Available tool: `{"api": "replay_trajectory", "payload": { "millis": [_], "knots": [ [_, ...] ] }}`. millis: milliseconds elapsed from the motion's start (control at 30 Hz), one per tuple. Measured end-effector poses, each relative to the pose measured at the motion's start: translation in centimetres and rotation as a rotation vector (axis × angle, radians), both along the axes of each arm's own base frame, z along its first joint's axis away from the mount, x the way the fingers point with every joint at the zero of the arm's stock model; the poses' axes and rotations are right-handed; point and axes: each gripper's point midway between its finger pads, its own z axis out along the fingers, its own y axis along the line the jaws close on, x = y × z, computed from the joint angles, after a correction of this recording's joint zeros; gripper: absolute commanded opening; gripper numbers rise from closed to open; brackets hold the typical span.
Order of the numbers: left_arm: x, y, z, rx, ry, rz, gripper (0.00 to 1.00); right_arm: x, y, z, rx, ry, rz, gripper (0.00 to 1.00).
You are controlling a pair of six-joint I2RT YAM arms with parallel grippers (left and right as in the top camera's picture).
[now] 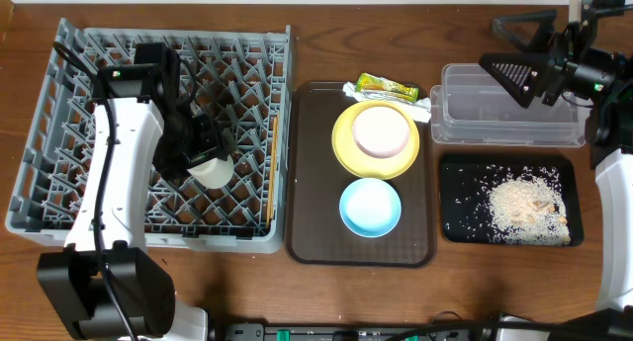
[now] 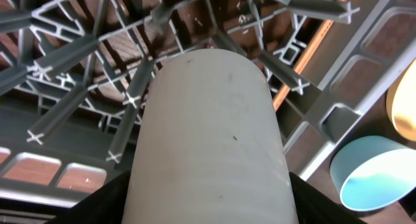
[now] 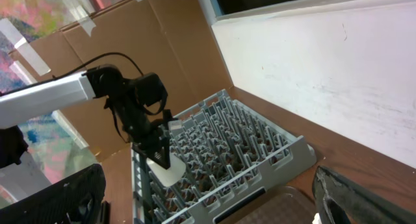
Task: Sort waste into correct bins and load items into the dishwasher
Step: 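Carry the white cup into the dish rack with the left gripper, then lower the white cup upright into the rack and release it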
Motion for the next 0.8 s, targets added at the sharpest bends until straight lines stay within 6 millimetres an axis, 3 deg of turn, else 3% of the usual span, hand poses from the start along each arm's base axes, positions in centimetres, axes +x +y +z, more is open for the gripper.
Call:
{"api": "replay_trajectory", "payload": {
  "millis": [300,367,567,800],
  "knots": [
    [-0.5,0.0,-2.0,0.000,0.023,-0.003,0.44,0.0,0.0,0.0,0.000,0.000,0.000,0.99],
    [-0.5,0.0,-2.1,0.000,0.022,-0.003,0.54,0.0,0.0,0.0,0.000,0.000,0.000,0.99],
    [-0.5,0.0,-2.2,0.000,0.022,-0.003,0.70,0.0,0.0,0.0,0.000,0.000,0.000,0.99],
    [-0.5,0.0,-2.2,0.000,0.023,-0.003,0.80,0.0,0.0,0.0,0.000,0.000,0.000,0.99]
  ]
}}
